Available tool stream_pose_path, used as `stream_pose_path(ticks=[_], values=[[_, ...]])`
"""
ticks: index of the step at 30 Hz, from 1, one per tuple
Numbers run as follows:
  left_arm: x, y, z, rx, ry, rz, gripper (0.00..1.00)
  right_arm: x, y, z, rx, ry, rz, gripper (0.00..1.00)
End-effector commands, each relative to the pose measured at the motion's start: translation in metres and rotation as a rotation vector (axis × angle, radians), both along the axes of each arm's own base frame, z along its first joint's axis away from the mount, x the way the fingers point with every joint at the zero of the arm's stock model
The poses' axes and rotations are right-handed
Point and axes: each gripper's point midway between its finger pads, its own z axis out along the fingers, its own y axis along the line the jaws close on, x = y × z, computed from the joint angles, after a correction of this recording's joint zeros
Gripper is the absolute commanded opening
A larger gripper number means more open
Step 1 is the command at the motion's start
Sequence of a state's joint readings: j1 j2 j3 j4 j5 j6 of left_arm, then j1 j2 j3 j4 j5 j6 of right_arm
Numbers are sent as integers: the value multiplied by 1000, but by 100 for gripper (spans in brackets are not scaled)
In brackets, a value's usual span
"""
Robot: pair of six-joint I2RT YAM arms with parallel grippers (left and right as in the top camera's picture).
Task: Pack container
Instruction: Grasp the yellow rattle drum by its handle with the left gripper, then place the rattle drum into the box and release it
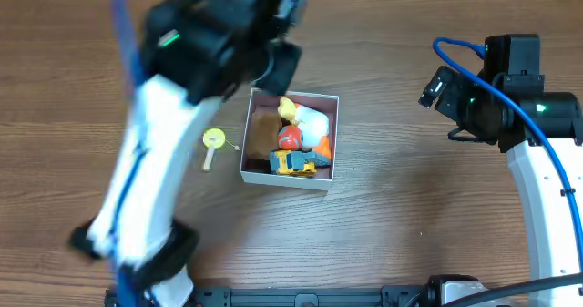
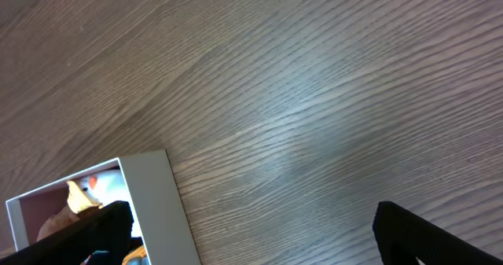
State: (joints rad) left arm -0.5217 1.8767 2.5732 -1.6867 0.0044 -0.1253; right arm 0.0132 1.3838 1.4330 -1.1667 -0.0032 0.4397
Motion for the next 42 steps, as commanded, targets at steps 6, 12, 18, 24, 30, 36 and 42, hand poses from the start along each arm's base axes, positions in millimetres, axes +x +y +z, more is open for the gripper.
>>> stream_pose_path(ticks=[6, 12, 18, 24, 30, 36, 42], values=[[-82, 114, 12, 105, -80, 381, 63, 4, 11, 5, 32, -24, 76, 100], [-61, 128, -133, 319, 187, 432, 79, 3, 11, 5, 32, -21, 76, 100], [-43, 119, -236, 250, 384, 309, 71, 2, 11, 4, 32, -17, 76, 100], [-40, 135, -300, 216, 481, 248, 74, -2, 11, -9, 33, 16, 75, 100], [-34, 151, -343, 221, 535, 269, 72, -1, 11, -10, 33, 12, 75, 100], [-30, 149, -371, 231, 570, 222, 63, -1, 11, -10, 33, 12, 74, 100], [-30, 150, -378, 242, 579, 206, 17, -1, 11, -10, 33, 12, 74, 100]])
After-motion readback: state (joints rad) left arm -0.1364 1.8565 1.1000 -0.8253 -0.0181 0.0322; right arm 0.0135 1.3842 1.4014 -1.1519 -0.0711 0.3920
